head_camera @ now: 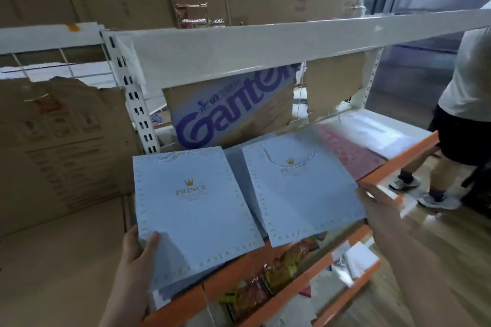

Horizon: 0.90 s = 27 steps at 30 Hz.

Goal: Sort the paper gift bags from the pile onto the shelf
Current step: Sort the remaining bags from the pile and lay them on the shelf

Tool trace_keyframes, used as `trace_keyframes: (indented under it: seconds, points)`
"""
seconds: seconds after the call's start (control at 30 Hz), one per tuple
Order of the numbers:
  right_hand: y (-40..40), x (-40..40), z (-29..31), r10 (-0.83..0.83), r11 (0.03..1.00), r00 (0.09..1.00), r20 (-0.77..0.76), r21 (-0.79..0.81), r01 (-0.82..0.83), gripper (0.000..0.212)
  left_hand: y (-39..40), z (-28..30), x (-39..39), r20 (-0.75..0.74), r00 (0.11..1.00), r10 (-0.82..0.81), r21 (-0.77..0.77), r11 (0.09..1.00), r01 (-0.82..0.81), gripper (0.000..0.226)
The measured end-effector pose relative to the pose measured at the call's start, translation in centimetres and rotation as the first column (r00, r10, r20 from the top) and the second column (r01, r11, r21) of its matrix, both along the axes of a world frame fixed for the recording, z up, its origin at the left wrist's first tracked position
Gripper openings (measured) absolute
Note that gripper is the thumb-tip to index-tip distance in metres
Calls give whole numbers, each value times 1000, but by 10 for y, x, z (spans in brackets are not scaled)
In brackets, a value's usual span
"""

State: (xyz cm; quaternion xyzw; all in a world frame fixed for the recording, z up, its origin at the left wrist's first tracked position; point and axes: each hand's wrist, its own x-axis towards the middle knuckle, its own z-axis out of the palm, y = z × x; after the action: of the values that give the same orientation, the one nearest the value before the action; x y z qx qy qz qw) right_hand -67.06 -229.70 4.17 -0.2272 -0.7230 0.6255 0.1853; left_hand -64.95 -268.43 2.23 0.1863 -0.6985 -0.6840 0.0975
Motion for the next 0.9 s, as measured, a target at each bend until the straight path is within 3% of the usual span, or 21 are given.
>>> trace_keyframes:
  seconds: [0.13,0.3,0.47,0.6,0.73,0.9]
  points:
    - [4,-51,1,110,991,994,18,78,-112,23,9,-3,-14,37,995,91,-38,995,-90,43]
    - [3,-85,-2,229,964,972,53,124,-234,29,16,-1,-12,55,987,148,-66,987,-145,30]
    - [5,-100,-12,314,880,939,142,328,-344,31,25,0,0,34,980,198,-206,961,-187,17]
    - [10,-103,-9,335,762,928,166,532,-370,26,29,-5,1,107,944,313,-487,844,-225,22]
    - [17,-111,-17,392,684,878,274,551,-477,30,27,-11,-4,202,894,399,-709,689,-148,18]
    - [19,-118,-27,457,660,807,375,466,-590,41,34,-14,-8,224,872,436,-753,645,-129,23]
